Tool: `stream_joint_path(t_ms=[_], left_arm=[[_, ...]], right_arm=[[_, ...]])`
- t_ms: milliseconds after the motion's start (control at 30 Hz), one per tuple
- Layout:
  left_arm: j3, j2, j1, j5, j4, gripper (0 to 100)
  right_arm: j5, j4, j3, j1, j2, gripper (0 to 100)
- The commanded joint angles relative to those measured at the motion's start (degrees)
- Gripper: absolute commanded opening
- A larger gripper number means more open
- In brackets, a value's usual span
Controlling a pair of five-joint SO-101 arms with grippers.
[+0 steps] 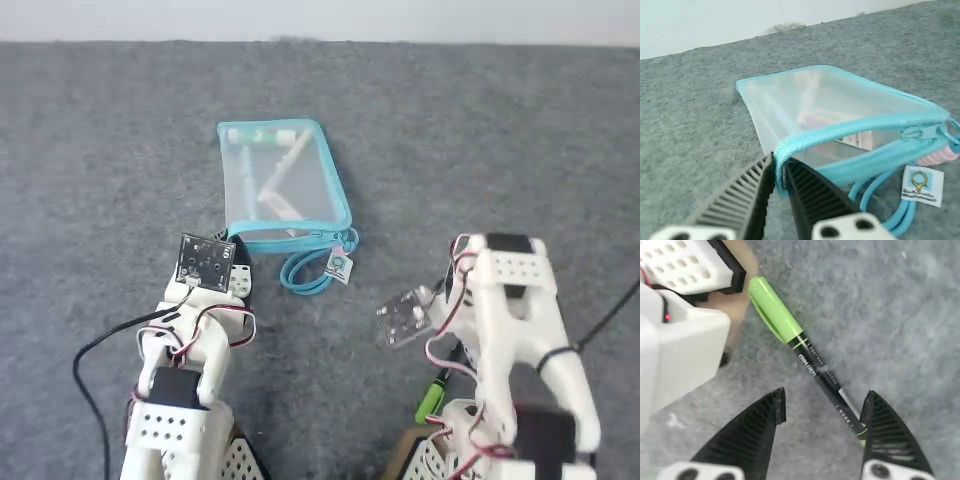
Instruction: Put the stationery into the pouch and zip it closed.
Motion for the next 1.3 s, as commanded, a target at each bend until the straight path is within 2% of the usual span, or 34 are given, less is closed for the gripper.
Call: stream_joint_path(t_ms=[0,333,600,800,933,1033,1267], left_arm=[[-3.38,-0.79,0.62,-0.79,-1.32,1],[-3.38,-0.62,0.88,-0.62,-1.32,1],[-3.38,-0.53,0.88,-0.70,-1.23,1],[-3.38,-0.44,0.88,-0.70,-1.23,1],[-3.38,-0.44,0.88,-0.70,-1.23,1],[-3.38,-0.44,0.88,-0.70,-1.23,1],[-3.30,-0.79,0.35,-0.44,-1.23,1]], right_arm=[[3.43,-4.26,3.43,-0.75,-5.76,24.5],[2.73,-16.92,14.24,-0.40,-8.75,22.1],[-10.37,-21.32,15.65,-0.40,-8.84,0.3],[-22.95,-24.22,14.15,-0.40,-8.92,1.6],[-37.01,-21.14,5.36,0.48,-8.92,1.6],[-51.08,-15.69,-4.48,0.31,-8.66,1.9],[-90.81,-4.70,-22.42,-2.86,-6.90,1.8]])
